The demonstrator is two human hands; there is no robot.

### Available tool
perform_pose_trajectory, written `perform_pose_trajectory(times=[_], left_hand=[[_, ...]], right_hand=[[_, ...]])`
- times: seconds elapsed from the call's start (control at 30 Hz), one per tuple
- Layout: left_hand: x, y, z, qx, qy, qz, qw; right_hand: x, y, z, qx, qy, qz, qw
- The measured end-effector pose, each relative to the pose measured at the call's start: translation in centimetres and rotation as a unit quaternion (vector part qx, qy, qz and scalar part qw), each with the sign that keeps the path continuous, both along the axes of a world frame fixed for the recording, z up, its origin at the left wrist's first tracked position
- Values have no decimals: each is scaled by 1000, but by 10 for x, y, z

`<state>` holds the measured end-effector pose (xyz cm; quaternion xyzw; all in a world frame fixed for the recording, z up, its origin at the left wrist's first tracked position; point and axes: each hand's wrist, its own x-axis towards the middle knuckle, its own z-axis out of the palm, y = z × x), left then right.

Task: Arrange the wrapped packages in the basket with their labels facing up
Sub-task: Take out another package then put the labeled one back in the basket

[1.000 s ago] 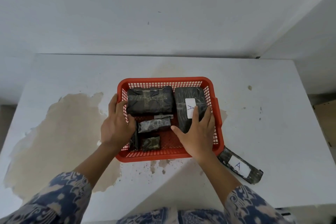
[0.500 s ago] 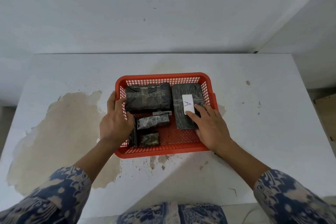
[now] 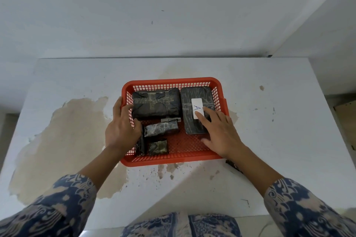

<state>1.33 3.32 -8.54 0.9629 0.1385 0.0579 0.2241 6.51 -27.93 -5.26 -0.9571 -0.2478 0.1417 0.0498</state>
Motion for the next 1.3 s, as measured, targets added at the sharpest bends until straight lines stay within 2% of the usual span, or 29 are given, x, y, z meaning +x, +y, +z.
perform_pose_trajectory(times=[0.1,0.17,0.23,0.33,0.4,0.47,0.53,0.63,0.77,0.87,0.93,1.0,1.13,1.2,1.3], left_hand=[[0,0,1,6,-3,-2,1000],[1,0,2,12,-6,-3,1000],[1,0,2,17,-8,-8,1000],[1,1,2,26,-3,-4,1000],[1,1,2,30,-3,-6,1000],[1,1,2,35,-6,-13,999],[1,2,2,42,-5,-14,999],[1,1,2,48,-4,-14,999],[1,-1,2,51,-1,-16,999],[1,-1,3,52,4,-11,999],[1,-1,4,51,5,-7,999],[1,-2,5,45,4,-6,999],[1,-2,6,35,2,-2,999],[1,-2,6,31,-1,1,1000],[0,-4,8,16,2,4,1000]], right_hand=[[-3,-15,15,110,-22,-37,993],[-10,-38,23,203,-64,-98,972],[-19,-71,24,258,-89,-167,948],[-42,-117,17,242,-9,-241,940],[-65,-139,6,180,70,-251,948],[-87,-150,-8,101,110,-245,958],[-102,-153,-22,44,125,-252,959],[-114,-153,-37,20,102,-266,959],[-119,-154,-38,79,56,-316,944],[-113,-153,-20,202,4,-374,905],[-106,-146,1,278,6,-395,876],[-96,-134,23,323,51,-389,861],[-72,-98,50,357,140,-322,866],[-62,-77,54,356,171,-278,876],[-52,-50,51,306,202,-206,907]])
